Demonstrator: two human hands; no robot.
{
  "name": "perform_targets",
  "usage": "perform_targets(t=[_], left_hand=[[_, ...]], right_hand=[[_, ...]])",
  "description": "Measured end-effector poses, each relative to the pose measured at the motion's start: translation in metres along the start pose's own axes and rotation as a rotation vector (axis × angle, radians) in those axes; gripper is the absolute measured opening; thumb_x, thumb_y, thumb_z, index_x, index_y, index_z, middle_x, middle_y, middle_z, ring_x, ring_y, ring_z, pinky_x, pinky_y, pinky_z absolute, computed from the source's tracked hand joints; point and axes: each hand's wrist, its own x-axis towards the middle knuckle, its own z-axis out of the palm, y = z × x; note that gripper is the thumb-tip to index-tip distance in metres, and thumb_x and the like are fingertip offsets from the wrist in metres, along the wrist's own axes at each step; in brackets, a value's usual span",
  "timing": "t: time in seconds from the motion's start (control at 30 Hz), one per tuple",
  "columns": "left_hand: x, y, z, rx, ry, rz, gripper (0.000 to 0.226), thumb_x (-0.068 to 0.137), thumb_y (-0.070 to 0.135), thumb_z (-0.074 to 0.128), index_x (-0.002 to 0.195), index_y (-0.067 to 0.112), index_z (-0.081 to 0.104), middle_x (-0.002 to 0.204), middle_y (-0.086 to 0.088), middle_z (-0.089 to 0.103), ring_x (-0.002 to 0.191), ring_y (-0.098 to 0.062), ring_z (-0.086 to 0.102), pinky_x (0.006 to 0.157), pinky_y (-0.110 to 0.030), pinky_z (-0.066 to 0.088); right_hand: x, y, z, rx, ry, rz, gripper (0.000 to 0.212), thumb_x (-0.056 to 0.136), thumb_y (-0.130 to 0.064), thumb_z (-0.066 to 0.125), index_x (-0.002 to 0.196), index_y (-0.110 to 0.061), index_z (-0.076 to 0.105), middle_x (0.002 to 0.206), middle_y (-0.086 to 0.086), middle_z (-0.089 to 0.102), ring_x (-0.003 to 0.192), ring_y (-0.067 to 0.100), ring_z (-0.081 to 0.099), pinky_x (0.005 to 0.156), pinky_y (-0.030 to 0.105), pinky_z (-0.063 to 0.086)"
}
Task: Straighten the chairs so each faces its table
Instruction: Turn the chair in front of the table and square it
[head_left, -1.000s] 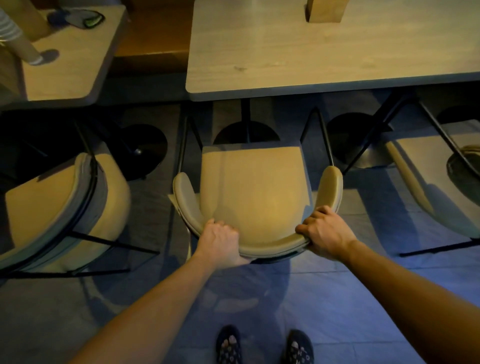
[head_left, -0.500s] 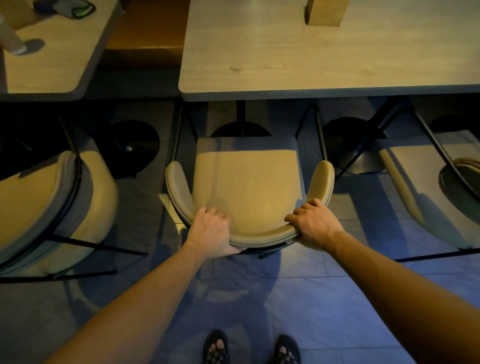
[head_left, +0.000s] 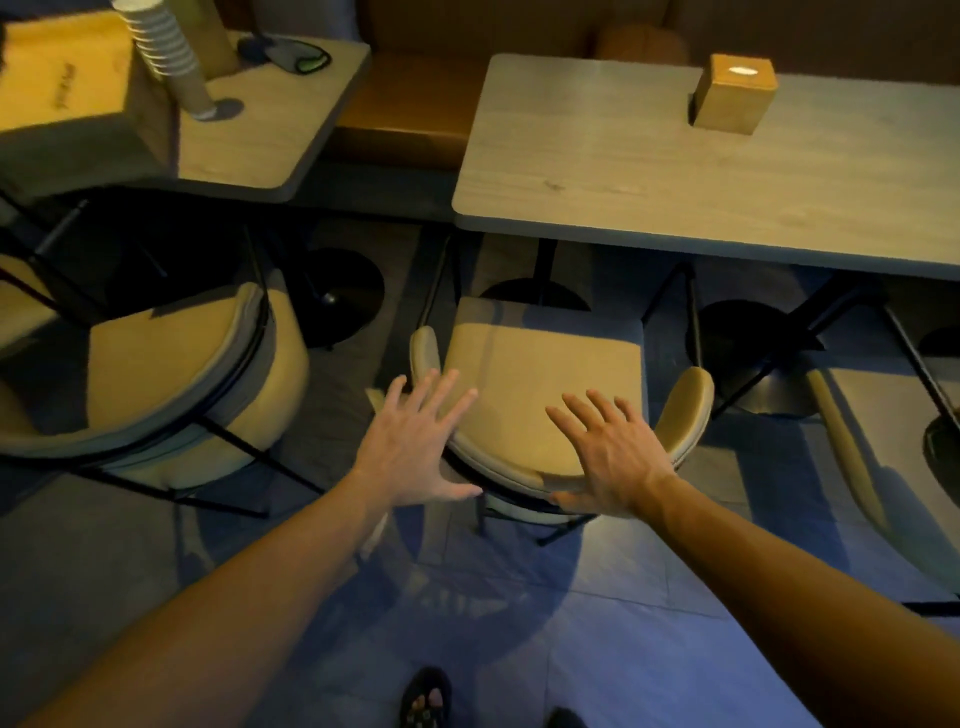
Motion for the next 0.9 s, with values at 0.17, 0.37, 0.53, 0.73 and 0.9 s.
perform_targets(t=[0.17, 0.37, 0.53, 0.73, 0.9], left_hand=[[-0.048, -0.060, -0.030, 0.034, 0.031, -0.142, 0.121, 0.065, 0.098, 0.030, 0.158, 0.022, 0.009, 0.164, -0.012, 0.013, 0.149, -0.034, 0.010, 0.117, -0.057, 0.009], [-0.123, -0.148, -0.046, 0.098, 0.057, -0.285, 0.121, 0.066, 0.098, 0.022, 0.158, 0.021, 0.004, 0.165, -0.012, 0.006, 0.150, -0.034, 0.005, 0.117, -0.057, 0.008], [-0.195, -0.227, -0.035, 0.083, 0.069, -0.393, 0.118, 0.067, 0.096, 0.032, 0.156, 0.020, 0.020, 0.162, -0.014, 0.021, 0.146, -0.037, 0.018, 0.114, -0.060, 0.017], [-0.277, -0.309, -0.017, 0.083, 0.017, -0.534, 0.120, 0.065, 0.098, 0.028, 0.155, 0.018, 0.027, 0.159, -0.016, 0.029, 0.144, -0.037, 0.024, 0.113, -0.059, 0.019], [-0.300, -0.348, -0.001, 0.079, -0.048, -0.600, 0.121, 0.065, 0.099, 0.021, 0.155, 0.018, 0.021, 0.160, -0.014, 0.027, 0.145, -0.035, 0.022, 0.114, -0.058, 0.018]], right_hand=[[0.033, -0.051, -0.054, -0.022, 0.073, -0.098, 0.111, 0.073, -0.083, 0.049, 0.155, -0.024, 0.006, 0.164, 0.010, 0.013, 0.147, 0.037, 0.012, 0.118, 0.052, 0.016], [0.084, -0.144, -0.114, -0.076, 0.142, -0.208, 0.115, 0.071, -0.085, 0.050, 0.156, -0.025, 0.000, 0.165, 0.007, 0.005, 0.149, 0.034, 0.006, 0.119, 0.050, 0.010], [0.132, -0.236, -0.156, -0.099, 0.191, -0.306, 0.111, 0.074, -0.088, 0.037, 0.156, -0.026, -0.003, 0.166, 0.004, 0.001, 0.150, 0.030, 0.001, 0.121, 0.049, 0.007], [0.185, -0.339, -0.183, -0.172, 0.285, -0.432, 0.111, 0.074, -0.090, 0.038, 0.156, -0.024, 0.002, 0.165, 0.007, 0.012, 0.149, 0.032, 0.010, 0.119, 0.050, 0.012], [0.229, -0.398, -0.187, -0.224, 0.264, -0.514, 0.111, 0.073, -0.089, 0.040, 0.156, -0.021, 0.008, 0.163, 0.008, 0.019, 0.147, 0.035, 0.016, 0.117, 0.054, 0.018]])
